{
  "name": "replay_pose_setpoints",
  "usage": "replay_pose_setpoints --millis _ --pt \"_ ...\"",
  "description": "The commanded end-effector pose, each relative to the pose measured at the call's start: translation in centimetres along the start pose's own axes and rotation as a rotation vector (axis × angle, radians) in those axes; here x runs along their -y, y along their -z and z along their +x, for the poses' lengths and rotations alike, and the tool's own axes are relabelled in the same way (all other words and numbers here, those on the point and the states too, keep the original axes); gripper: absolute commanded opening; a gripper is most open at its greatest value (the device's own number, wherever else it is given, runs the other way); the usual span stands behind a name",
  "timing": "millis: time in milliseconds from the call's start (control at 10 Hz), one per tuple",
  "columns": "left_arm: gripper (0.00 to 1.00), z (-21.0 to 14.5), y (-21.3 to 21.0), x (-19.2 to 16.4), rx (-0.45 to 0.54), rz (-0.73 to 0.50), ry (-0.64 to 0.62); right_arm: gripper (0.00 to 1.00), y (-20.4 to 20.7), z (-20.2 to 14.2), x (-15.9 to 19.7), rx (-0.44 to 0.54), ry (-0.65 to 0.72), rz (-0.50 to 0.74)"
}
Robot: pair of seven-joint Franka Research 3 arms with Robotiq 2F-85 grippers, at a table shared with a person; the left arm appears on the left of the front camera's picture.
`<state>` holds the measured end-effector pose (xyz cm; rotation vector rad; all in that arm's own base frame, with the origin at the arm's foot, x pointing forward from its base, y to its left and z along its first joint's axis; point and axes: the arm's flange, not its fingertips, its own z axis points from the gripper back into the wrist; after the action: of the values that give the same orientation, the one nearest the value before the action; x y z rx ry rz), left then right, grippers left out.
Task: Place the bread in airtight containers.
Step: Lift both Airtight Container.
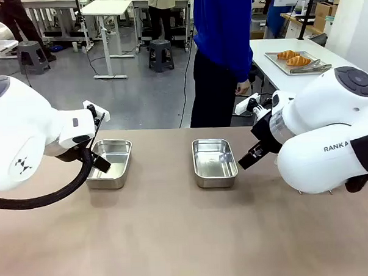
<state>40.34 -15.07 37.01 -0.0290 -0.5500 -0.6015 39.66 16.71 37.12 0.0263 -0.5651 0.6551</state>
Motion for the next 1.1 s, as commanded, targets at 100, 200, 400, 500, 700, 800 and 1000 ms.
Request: replay_pose_setpoints --millis 100,200,400,500,700,800,1000 --pt "1.0 0.0 0.0 0.0 0.0 0.0 0.0 1.0 0.0 0.0 0.0 0.0 0.0 0.0" --pt "1.0 0.0 0.0 0.0 0.0 0.0 0.0 1.0 0.0 0.0 0.0 0.0 0.0 0.0" --pt "1.0 0.0 0.0 0.0 0.0 0.0 0.0 1.0 0.0 0.0 0.0 0.0 0.0 0.0" --pt "1.0 0.0 0.0 0.0 0.0 0.0 0.0 1.0 0.0 0.0 0.0 0.0 0.0 0.0" --pt "1.0 0.0 0.0 0.0 0.0 0.0 0.0 1.0 0.0 0.0 0.0 0.0 0.0 0.0" --pt "1.0 0.0 0.0 0.0 0.0 0.0 0.0 1.0 0.0 0.0 0.0 0.0 -0.001 0.0" --pt "1.0 2.1 -4.6 -2.6 0.038 -0.071 -0.014 1.0 -4.6 3.1 2.5 0.064 0.018 0.002"
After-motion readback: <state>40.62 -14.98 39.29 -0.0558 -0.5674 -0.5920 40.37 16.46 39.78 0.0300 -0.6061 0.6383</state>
